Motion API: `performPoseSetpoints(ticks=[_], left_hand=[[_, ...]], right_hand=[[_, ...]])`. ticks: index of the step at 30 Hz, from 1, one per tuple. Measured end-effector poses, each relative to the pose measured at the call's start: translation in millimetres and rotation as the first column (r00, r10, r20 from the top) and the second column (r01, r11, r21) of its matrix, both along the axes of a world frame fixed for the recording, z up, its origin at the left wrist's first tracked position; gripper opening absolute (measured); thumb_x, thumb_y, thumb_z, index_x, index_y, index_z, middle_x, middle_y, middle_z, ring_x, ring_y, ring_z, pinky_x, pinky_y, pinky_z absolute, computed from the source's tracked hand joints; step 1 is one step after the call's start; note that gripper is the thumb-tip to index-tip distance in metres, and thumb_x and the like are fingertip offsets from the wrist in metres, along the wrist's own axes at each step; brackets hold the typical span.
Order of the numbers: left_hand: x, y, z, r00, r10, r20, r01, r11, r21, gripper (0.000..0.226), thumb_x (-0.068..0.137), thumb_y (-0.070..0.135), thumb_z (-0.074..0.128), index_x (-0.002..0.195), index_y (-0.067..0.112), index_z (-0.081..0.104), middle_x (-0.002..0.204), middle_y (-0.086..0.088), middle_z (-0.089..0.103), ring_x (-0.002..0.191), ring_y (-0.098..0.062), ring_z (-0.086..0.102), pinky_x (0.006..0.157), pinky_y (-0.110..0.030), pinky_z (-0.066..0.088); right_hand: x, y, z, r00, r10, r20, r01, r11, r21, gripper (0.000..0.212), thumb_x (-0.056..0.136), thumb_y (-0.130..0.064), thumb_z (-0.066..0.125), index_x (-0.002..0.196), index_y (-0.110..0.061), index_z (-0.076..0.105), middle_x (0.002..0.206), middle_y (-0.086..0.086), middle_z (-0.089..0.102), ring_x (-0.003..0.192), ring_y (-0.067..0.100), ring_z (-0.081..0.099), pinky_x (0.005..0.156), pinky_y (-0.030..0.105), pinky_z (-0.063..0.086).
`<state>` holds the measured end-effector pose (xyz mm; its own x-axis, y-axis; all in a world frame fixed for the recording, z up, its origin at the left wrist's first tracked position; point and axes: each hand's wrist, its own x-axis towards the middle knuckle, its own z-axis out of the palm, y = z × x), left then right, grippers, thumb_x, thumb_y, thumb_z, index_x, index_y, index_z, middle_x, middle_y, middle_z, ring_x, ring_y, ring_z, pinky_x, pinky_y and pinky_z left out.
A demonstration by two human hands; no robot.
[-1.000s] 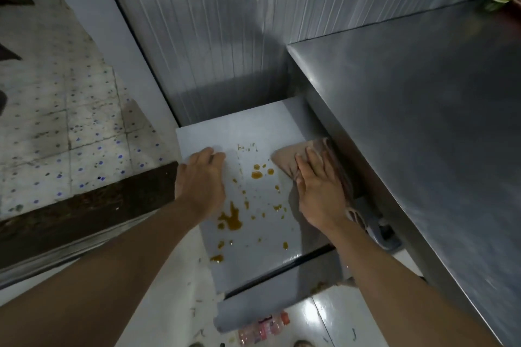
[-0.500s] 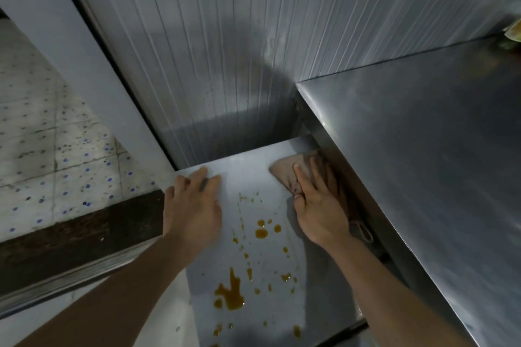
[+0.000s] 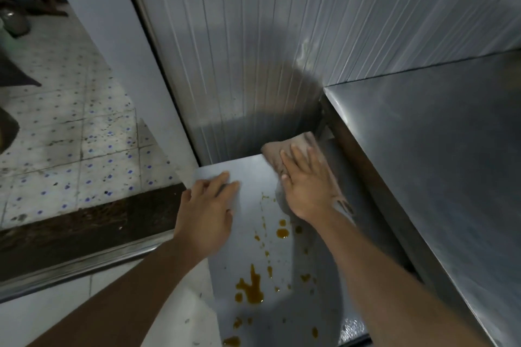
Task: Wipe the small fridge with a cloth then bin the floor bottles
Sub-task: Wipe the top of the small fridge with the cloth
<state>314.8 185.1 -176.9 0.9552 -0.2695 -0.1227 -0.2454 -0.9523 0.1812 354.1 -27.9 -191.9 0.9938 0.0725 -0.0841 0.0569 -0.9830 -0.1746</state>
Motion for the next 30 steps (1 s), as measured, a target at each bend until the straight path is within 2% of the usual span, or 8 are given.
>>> performPoseSetpoints(ticks=[3, 6, 9, 12, 16, 21, 26, 30], left_hand=[[-24.5, 12.3, 5.5, 1.000, 0.024, 0.008, -0.023, 0.998, -0.054, 0.057, 0.081, 0.025, 0.061, 0.136, 0.023, 0.045, 0.148, -0.001, 0.036, 0.130, -0.026, 0.036, 0.104, -0.045, 0.032], [-39.8, 23.5, 6.1, 0.999, 0.028, -0.022, -0.029, 0.996, -0.085, 0.060, 0.082, 0.027, 0.060, 0.138, 0.024, 0.040, 0.151, 0.003, 0.030, 0.135, -0.019, 0.031, 0.106, -0.039, 0.032], [-42.3, 31.9, 3.3, 0.999, 0.011, -0.034, -0.015, 0.991, -0.135, 0.061, 0.085, 0.028, 0.056, 0.142, 0.025, 0.034, 0.154, 0.006, 0.022, 0.139, -0.013, 0.024, 0.108, -0.032, 0.028], [-41.9, 36.0, 3.8, 0.999, -0.007, -0.048, -0.002, 0.981, -0.195, 0.059, 0.086, 0.025, 0.057, 0.141, 0.024, 0.036, 0.155, 0.006, 0.019, 0.140, -0.012, 0.023, 0.107, -0.029, 0.028], [-48.1, 47.5, 8.6, 0.999, 0.009, -0.040, -0.018, 0.971, -0.236, 0.049, 0.084, 0.020, 0.059, 0.131, 0.024, 0.044, 0.148, 0.005, 0.031, 0.133, -0.012, 0.035, 0.102, -0.027, 0.034], [-56.2, 71.6, 14.2, 0.994, 0.107, -0.031, -0.111, 0.958, -0.264, 0.043, 0.080, 0.013, 0.062, 0.121, 0.021, 0.051, 0.124, 0.001, 0.046, 0.109, -0.017, 0.050, 0.090, -0.028, 0.044], [-62.4, 78.4, 15.8, 0.988, 0.133, -0.081, -0.149, 0.960, -0.238, 0.044, 0.082, 0.012, 0.059, 0.124, 0.019, 0.048, 0.126, -0.002, 0.045, 0.112, -0.021, 0.050, 0.090, -0.035, 0.046], [-67.9, 76.4, 20.8, 0.987, 0.140, -0.083, -0.156, 0.957, -0.244, 0.046, 0.081, 0.010, 0.059, 0.125, 0.017, 0.047, 0.127, -0.004, 0.044, 0.111, -0.023, 0.051, 0.091, -0.037, 0.046]], right_hand=[[-30.5, 40.7, 1.9, 0.991, 0.136, -0.011, -0.133, 0.983, 0.127, 0.052, 0.102, -0.038, 0.019, 0.151, -0.030, 0.005, 0.160, -0.005, -0.006, 0.145, 0.021, -0.016, 0.109, 0.032, -0.022], [-35.3, 32.2, 6.7, 0.981, 0.195, -0.020, -0.191, 0.975, 0.115, 0.051, 0.102, -0.038, 0.020, 0.151, -0.028, 0.007, 0.160, -0.004, -0.004, 0.145, 0.018, -0.014, 0.117, 0.036, -0.013], [-10.7, 8.7, 9.4, 0.994, 0.083, -0.076, -0.091, 0.990, -0.105, 0.055, 0.101, -0.039, 0.013, 0.150, -0.024, -0.007, 0.159, 0.005, -0.014, 0.145, 0.021, -0.016, 0.119, 0.043, -0.006], [-0.6, 20.4, 10.1, 0.990, -0.080, -0.116, 0.067, 0.992, -0.109, 0.058, 0.100, -0.043, 0.013, 0.147, -0.030, -0.018, 0.157, 0.003, -0.023, 0.144, 0.026, -0.018, 0.119, 0.046, -0.007], [-26.9, 85.5, -0.7, 0.991, 0.122, -0.048, -0.124, 0.992, -0.028, 0.055, 0.100, -0.046, 0.012, 0.141, -0.039, -0.023, 0.157, -0.004, -0.021, 0.141, 0.024, -0.025, 0.113, 0.044, -0.017], [2.9, 131.4, -1.1, 0.976, 0.215, -0.035, -0.209, 0.970, 0.121, 0.048, 0.100, -0.042, 0.026, 0.147, -0.035, 0.022, 0.157, -0.002, 0.013, 0.144, 0.030, 0.001, 0.115, 0.046, 0.002], [-4.9, 131.9, -0.8, 0.948, 0.319, 0.026, -0.320, 0.945, 0.070, 0.051, 0.094, -0.031, 0.044, 0.144, -0.036, 0.030, 0.155, -0.002, 0.019, 0.144, 0.031, 0.006, 0.114, 0.048, 0.006], [-76.4, 113.3, 4.2, 0.917, 0.399, 0.021, -0.399, 0.911, 0.104, 0.041, 0.096, -0.034, 0.031, 0.136, -0.037, 0.041, 0.157, -0.006, 0.017, 0.147, 0.025, 0.002, 0.118, 0.047, 0.007]])
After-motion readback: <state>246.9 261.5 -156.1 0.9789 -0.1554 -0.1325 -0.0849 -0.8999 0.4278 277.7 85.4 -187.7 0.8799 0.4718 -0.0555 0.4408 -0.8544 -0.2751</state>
